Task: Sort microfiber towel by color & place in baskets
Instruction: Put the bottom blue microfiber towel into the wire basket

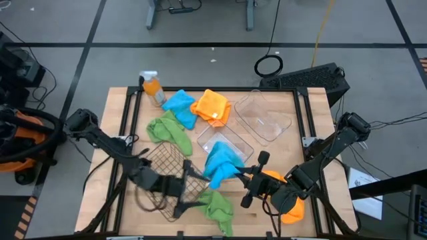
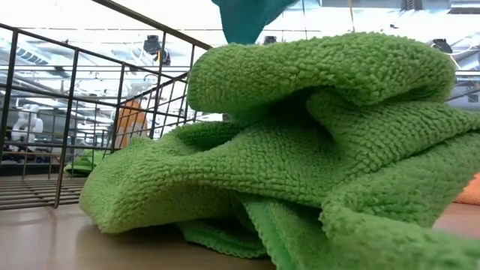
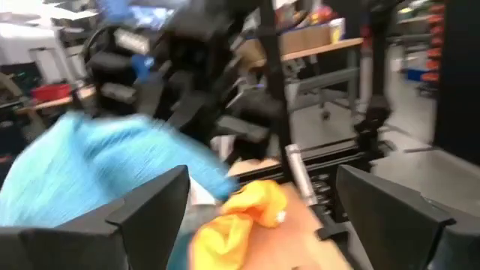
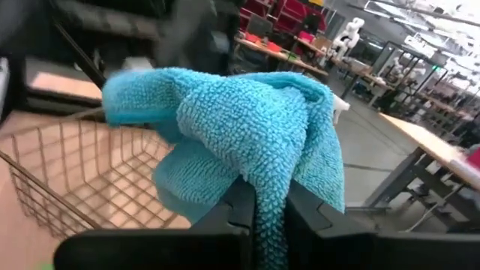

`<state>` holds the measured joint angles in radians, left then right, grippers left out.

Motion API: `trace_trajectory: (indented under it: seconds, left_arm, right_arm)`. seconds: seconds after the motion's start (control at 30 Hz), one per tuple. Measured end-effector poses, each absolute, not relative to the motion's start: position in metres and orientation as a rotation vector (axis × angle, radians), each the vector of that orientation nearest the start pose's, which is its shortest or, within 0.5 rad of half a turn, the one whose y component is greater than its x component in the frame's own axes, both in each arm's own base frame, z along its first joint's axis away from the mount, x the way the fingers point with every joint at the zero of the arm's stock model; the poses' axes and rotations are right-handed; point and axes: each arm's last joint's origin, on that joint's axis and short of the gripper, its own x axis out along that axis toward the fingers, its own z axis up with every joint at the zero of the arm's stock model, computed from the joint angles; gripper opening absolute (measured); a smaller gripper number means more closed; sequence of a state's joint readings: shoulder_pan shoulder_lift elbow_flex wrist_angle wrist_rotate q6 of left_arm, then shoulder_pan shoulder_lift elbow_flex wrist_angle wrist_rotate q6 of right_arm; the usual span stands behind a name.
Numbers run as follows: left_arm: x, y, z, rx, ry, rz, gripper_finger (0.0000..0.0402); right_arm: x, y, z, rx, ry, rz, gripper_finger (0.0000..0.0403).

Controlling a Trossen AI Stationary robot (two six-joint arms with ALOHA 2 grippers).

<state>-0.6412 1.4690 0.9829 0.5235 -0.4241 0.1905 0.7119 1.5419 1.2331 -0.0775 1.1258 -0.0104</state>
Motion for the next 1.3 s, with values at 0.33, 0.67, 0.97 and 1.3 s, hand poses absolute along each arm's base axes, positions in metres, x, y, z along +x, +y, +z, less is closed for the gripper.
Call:
trace_trajectory:
  seconds: [0.33, 0.67, 0.97, 1.3]
  left_arm:
    - [0.216, -0.187, 0.329, 0.229, 0.106, -0.16, 0.0345]
    - [0.226, -0.186, 0.313, 0.196, 0.196, -0.116, 0.0345]
    - [0.246, -0.177, 0.305, 0.215, 0.21, -0.154, 0.0345]
    - [0.272, -0.177, 0.291, 0.246, 0.168, -0.177, 0.0345]
  right_arm:
    - [0.283, 0.211, 0.328, -0.49, 0.182, -0.083, 0.0025]
    - [0.321, 0.219, 0.296, -0.829, 0.135, -0.042, 0.0025]
    - [0.332, 0.216, 0.295, -0.893, 0.084, -0.081, 0.0025]
    - [0.337, 0.208, 0.298, -0.829, 0.067, -0.111, 0.0025]
